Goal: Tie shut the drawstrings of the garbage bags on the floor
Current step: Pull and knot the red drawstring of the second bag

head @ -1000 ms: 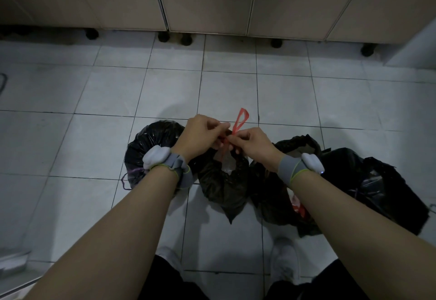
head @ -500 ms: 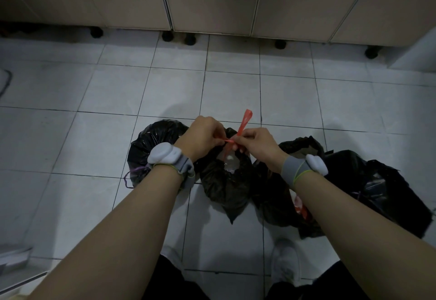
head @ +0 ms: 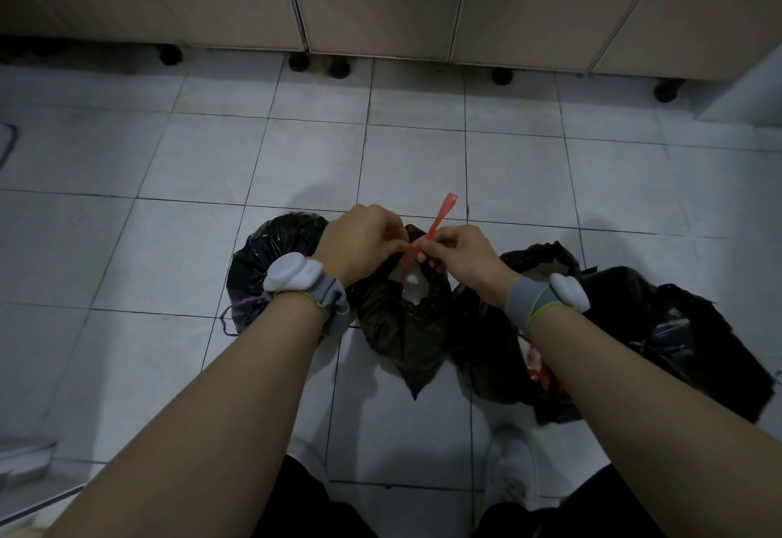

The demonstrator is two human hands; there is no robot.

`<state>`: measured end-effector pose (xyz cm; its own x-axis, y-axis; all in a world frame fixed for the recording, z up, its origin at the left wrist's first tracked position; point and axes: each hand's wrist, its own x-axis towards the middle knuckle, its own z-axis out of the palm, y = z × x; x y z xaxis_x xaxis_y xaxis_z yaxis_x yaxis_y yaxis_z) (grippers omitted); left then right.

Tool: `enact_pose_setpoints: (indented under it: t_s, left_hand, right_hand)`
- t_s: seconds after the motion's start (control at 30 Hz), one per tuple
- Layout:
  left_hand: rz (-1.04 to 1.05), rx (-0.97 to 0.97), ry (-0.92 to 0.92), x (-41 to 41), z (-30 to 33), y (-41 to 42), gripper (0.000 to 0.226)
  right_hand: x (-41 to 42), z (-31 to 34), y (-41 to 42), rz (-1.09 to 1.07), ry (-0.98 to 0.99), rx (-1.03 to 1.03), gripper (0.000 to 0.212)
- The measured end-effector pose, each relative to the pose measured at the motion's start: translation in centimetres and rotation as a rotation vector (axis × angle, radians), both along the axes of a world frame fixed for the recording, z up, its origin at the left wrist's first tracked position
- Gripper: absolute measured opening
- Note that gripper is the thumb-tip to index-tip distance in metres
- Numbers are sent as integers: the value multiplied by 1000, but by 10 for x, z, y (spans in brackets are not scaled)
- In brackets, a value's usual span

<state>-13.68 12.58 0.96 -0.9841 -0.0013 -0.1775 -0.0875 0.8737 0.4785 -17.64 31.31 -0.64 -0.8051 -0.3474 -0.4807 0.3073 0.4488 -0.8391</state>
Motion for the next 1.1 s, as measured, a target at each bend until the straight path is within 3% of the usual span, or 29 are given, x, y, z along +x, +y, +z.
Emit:
enact_pose_setpoints:
  t_s: [0.17,0.37,0.6,0.83,1.0,1.1]
  left_hand:
    - [101,-58,11,-1,3,4,21]
    - [100,193,-153,-2,-1,8,12]
    - [77,388,-179,2,-14,12,1]
    - [171,622,-219,5,-26,12,10]
    - [234,645,-182,5,-29,15,18]
    - [238,524,-123,4,-29,18,31]
  right_hand:
    - [-1,0,-1,-25,30,32,24]
    - [0,3,-1,-63,39,26,22]
    - [-1,3,-2,-47,46,32,20]
    - [-2,3,2,-20,81,48,16]
    - [-2,2,2,-1,83,55,16]
    - [-2,1,2,27,121,86,18]
